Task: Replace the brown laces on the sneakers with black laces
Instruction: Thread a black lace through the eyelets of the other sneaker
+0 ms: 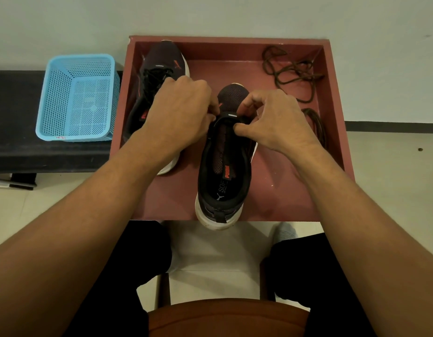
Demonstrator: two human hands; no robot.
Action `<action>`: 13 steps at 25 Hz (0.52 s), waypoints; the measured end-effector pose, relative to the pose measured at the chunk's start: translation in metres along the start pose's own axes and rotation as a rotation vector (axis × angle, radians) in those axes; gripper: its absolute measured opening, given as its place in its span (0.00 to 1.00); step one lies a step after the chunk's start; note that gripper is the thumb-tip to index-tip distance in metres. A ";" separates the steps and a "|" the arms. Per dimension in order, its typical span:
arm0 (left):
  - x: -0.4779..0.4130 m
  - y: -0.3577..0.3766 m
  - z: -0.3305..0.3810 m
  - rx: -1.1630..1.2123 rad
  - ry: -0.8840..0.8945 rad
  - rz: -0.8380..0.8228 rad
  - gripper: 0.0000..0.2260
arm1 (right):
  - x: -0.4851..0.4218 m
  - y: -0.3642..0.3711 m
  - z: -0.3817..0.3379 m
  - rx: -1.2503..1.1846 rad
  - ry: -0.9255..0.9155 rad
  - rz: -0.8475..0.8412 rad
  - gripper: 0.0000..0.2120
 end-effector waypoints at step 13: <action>0.003 0.003 -0.004 0.026 -0.066 -0.064 0.08 | -0.002 -0.003 0.001 0.029 -0.017 0.006 0.14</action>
Point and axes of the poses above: each hand's wrist, its own x-axis away from the middle knuckle, its own y-axis out of the palm, z = x × y, the point moved 6 cm from there along -x, towards the middle knuckle, and after that the axes turned 5 degrees about -y, right-handed, at the moved point
